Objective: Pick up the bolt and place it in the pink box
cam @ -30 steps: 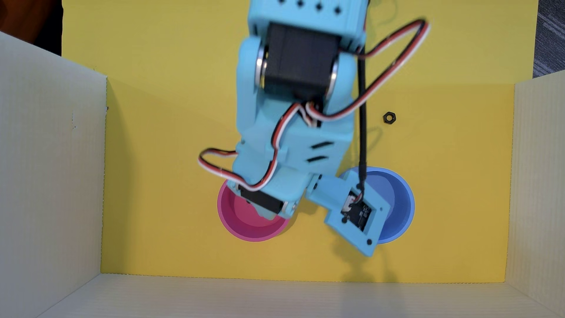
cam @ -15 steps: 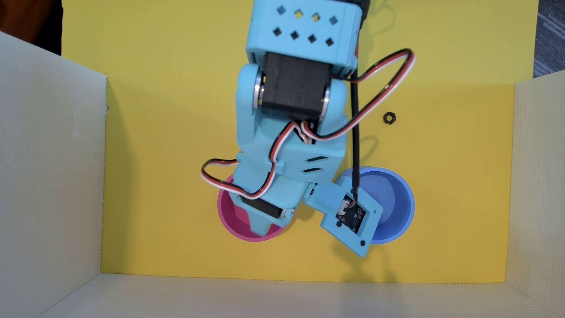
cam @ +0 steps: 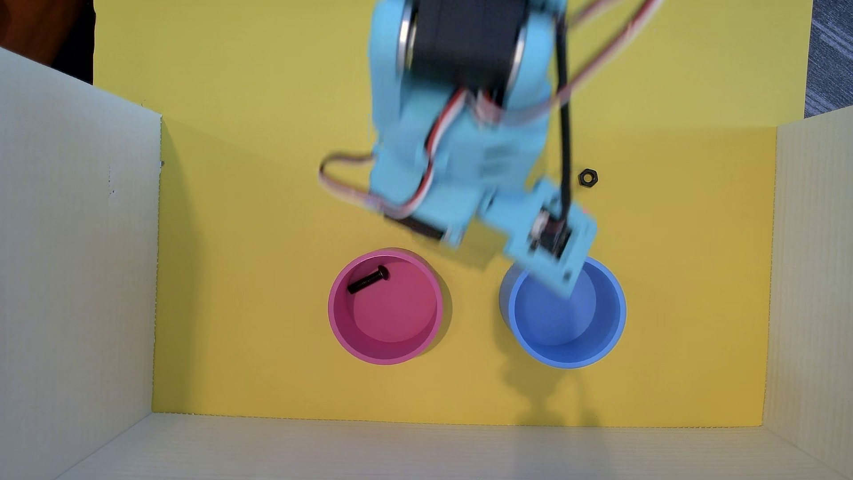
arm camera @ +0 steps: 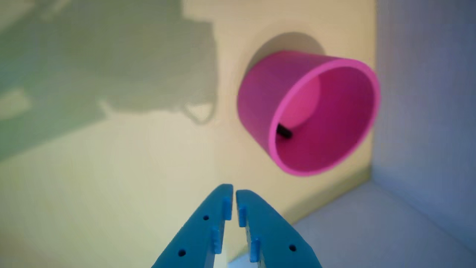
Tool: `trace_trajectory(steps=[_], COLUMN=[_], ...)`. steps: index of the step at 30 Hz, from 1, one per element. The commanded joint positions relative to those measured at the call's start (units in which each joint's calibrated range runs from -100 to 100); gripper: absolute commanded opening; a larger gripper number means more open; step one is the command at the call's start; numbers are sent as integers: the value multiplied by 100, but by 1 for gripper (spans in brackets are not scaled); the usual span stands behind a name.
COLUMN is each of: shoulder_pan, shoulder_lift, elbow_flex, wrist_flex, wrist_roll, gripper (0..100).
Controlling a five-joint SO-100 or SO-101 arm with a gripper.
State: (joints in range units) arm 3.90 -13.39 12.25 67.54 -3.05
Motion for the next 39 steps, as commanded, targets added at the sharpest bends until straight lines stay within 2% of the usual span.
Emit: trace_trajectory(steps=[1,9,17,26,34,39], shoulder_pan=[-30,-30,-228,-861,-868,-876], shoulder_lift=[-1674,-4688,-6725,-8577,-8518,-8518], elbow_flex=[1357,4152,5754,6749,6893,7680], wrist_flex=[-709,-2322,-2382,-1207,54,561], wrist_roll=[53,53,21,-5,-10,-5], gripper=[1,1,1,1,1,1])
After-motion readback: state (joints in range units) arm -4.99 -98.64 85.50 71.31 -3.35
